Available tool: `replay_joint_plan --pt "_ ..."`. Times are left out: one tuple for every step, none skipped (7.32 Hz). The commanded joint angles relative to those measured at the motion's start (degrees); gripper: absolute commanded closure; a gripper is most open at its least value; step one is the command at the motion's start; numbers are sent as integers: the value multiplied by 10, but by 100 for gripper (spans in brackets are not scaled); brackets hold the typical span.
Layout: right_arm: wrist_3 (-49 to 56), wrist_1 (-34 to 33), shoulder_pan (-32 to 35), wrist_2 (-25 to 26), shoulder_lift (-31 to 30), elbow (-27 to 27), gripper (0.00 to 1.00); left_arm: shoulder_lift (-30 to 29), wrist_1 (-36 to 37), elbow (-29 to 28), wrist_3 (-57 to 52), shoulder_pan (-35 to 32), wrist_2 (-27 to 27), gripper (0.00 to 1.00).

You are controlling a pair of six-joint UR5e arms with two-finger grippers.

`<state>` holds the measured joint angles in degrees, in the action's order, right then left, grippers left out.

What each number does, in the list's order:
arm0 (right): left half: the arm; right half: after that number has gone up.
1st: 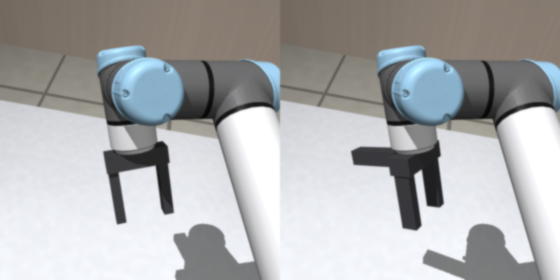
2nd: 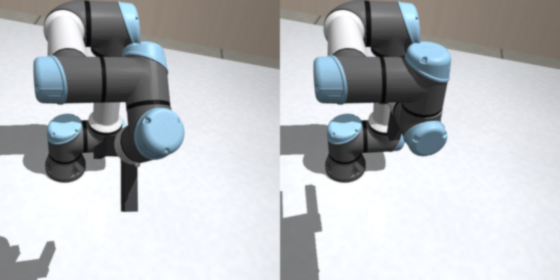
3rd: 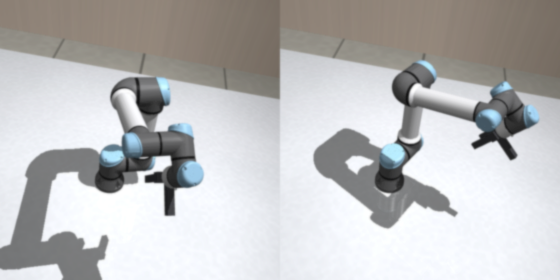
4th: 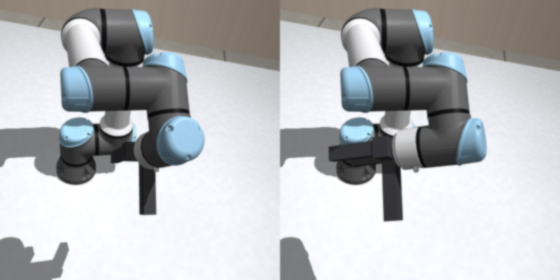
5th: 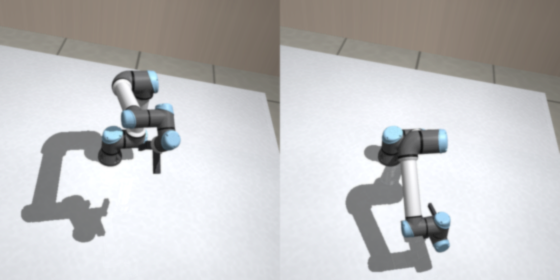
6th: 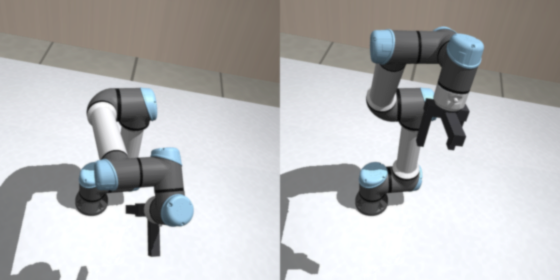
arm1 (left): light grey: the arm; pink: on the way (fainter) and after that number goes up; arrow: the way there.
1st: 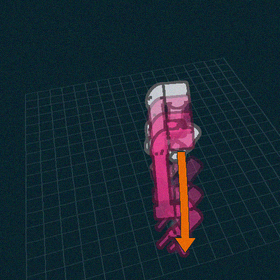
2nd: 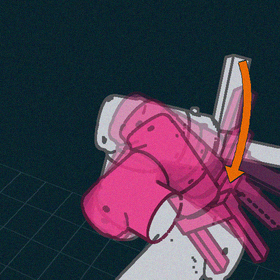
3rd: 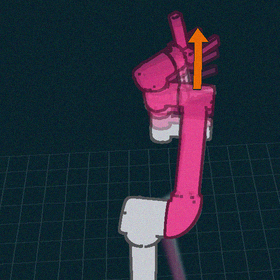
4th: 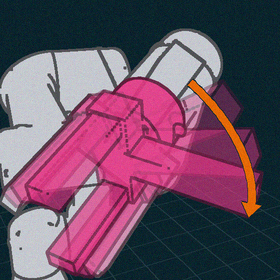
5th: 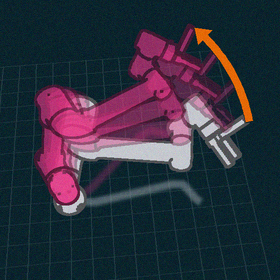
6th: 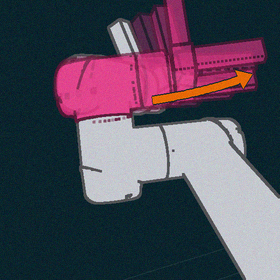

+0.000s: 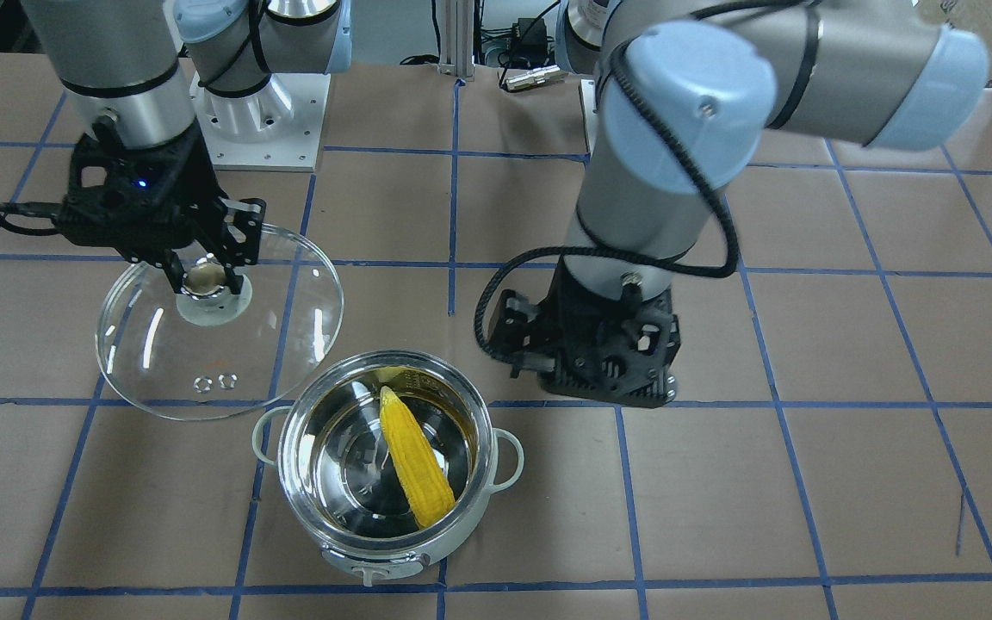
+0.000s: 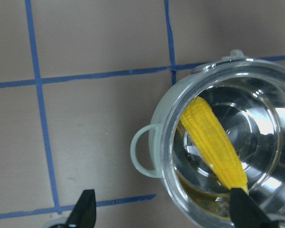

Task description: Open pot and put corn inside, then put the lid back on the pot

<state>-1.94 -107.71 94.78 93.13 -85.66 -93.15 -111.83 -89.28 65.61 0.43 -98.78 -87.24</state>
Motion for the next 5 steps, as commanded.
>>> replay_joint_plan --pt "-33 -57 53 -1 60 1 65 81 -68 25 -74 50 0 0" --pt "-42 -62 64 -3 77 3 65 125 -78 59 -78 57 -2 0" --pt "-61 -101 75 -1 99 8 65 168 -84 110 -82 67 0 0" --pt "-66 -127 85 1 118 10 65 191 -74 160 -82 76 3 0" --pt "-79 -141 91 2 130 11 65 195 -56 170 -82 81 5 0"
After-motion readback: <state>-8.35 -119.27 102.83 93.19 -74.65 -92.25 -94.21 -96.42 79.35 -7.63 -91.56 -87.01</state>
